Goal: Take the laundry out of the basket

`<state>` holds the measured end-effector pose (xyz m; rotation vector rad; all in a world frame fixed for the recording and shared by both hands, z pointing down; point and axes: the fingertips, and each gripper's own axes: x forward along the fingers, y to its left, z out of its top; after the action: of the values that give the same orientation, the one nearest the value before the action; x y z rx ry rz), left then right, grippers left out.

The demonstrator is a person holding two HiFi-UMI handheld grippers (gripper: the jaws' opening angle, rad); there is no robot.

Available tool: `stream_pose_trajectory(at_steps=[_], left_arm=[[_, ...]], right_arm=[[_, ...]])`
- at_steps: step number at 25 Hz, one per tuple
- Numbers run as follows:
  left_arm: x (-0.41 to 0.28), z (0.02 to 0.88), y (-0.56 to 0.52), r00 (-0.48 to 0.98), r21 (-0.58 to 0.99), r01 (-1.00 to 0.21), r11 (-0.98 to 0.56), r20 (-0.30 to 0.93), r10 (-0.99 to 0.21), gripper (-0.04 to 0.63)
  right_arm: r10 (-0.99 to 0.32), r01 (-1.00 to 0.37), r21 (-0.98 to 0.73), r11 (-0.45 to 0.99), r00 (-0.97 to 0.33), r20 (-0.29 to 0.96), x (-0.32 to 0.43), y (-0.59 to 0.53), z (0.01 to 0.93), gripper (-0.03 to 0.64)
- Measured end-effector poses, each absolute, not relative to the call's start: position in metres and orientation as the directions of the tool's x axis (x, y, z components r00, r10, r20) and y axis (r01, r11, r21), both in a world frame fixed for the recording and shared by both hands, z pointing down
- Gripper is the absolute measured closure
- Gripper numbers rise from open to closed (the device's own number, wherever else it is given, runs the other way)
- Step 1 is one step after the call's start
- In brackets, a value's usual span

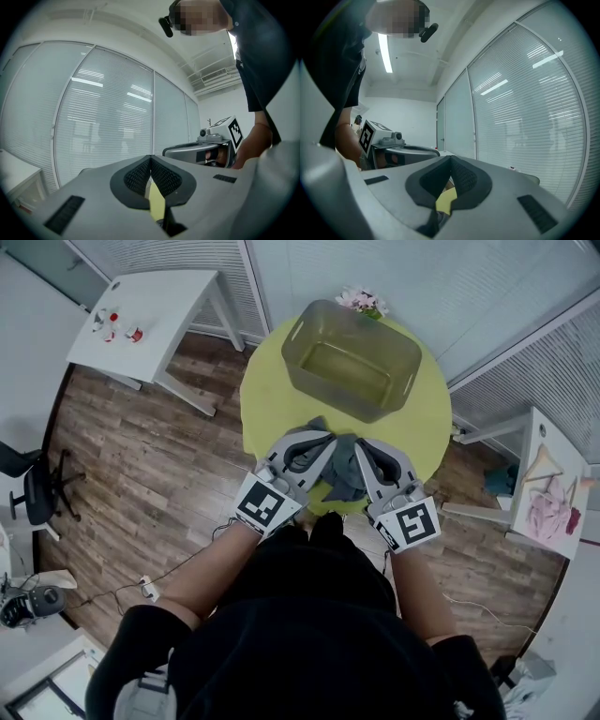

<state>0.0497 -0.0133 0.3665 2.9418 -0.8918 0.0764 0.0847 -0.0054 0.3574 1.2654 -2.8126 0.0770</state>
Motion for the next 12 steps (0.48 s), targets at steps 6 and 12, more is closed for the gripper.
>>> stream_pose_trajectory(at_steps=[6,12], left_arm=[[0.0517,0.3665,-0.0136,0.834,0.038,-0.55,-0.834,0.081,-0.546,0.584],[0.0504,0.3681,-0.0137,0.837,0.023,-0.543,-0.84,0.097,-0.538,0.584]], right_arm=[[-0.752,-0.755,-0.021,0.655,-0.654,0.079,0.0881,-0.0055,0.3591,0.594],[-0.753,-0.757,-0.019,0.654,-0.653,0.08,0.0863,-0.0056,0.3604,0.594]])
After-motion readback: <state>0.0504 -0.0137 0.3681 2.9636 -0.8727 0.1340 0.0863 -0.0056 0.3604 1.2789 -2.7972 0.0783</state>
